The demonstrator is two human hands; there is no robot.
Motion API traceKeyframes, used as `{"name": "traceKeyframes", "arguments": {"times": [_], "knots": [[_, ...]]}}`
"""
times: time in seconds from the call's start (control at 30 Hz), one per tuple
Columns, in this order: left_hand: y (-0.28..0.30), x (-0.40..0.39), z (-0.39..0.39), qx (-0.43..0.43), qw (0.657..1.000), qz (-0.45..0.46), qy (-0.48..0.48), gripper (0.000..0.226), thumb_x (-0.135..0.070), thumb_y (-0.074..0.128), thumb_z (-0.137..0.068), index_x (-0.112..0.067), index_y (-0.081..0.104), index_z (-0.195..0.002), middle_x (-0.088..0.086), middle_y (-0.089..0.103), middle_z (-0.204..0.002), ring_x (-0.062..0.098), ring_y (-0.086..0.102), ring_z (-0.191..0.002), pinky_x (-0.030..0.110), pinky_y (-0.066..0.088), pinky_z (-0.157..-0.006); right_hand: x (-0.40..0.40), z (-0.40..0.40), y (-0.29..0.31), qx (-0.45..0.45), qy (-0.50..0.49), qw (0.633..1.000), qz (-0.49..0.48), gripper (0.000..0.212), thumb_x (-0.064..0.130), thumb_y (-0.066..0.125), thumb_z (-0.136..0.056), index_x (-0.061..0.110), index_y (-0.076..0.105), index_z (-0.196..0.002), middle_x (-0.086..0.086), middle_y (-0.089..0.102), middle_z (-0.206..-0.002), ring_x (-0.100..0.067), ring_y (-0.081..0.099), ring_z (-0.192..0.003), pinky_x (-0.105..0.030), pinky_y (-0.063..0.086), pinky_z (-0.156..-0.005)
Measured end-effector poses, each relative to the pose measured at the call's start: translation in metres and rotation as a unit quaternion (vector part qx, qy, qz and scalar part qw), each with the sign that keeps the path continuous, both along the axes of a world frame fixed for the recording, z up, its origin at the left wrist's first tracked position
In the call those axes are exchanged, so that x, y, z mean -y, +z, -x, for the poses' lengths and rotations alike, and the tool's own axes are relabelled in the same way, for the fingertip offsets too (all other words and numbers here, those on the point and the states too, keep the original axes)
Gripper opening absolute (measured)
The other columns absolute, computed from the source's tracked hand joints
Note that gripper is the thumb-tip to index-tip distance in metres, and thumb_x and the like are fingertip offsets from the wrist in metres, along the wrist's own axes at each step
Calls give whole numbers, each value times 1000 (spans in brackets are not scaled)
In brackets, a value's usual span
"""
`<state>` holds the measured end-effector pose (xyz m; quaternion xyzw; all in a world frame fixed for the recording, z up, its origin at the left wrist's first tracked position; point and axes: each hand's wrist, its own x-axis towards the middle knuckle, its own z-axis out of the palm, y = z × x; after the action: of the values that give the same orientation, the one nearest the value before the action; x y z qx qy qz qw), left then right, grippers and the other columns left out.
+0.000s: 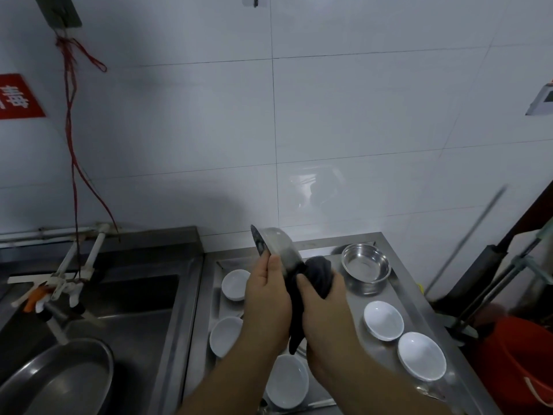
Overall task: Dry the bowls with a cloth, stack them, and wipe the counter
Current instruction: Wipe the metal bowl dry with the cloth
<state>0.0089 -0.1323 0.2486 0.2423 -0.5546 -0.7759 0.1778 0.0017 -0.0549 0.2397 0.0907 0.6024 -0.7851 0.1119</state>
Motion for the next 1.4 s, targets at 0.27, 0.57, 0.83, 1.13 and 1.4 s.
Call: {"name": "traceKeyframes", "arguments": {"times": [0.27, 0.57, 0.83, 1.13, 1.4], "knots": [[1, 7, -13, 11, 992, -90, -91, 35, -27, 43, -113, -18, 75, -120, 14, 80, -113, 29, 79, -102, 39, 65, -74, -22, 34, 30, -298, 189, 908, -226, 34, 36, 70, -96, 54, 58, -123, 21, 72, -106, -1, 69, -102, -29, 59, -92], [7, 19, -16, -43, 989, -113, -89, 31, -24, 49, -109, -14, 78, -116, 20, 78, -115, 32, 78, -101, 40, 65, -75, -25, 83, 24, -149, 104, 982, -52, 32, 61, 66, -84, 49, 70, -114, 16, 77, -109, -9, 71, -111, -44, 54, -104], [13, 21, -10, -66, 994, -28, -81, 48, -23, 40, -113, -40, 83, -101, 5, 81, -109, 22, 78, -104, 28, 64, -78, -18, 42, -22, 20, 22, 995, 92, 19, 35, 61, -105, 48, 74, -99, 7, 80, -92, -16, 78, -75, -37, 60, -58], [-16, 10, -21, -32, 953, 225, -202, 33, -24, 42, -114, -30, 69, -133, -7, 78, -119, 9, 72, -115, 27, 58, -98, -34, 60, 8, -5, 24, 999, 45, 10, 34, 66, -103, 33, 71, -111, -2, 81, -102, -24, 80, -92, -47, 66, -77], [-31, 20, -18, 11, 780, 555, -289, 19, -36, 39, -112, -33, 54, -124, -5, 69, -87, 10, 64, -73, 36, 56, -71, -56, 81, 2, -56, 56, 992, -103, 36, 34, 91, -66, 27, 75, -98, -6, 78, -87, -30, 79, -76, -53, 66, -62]]}}
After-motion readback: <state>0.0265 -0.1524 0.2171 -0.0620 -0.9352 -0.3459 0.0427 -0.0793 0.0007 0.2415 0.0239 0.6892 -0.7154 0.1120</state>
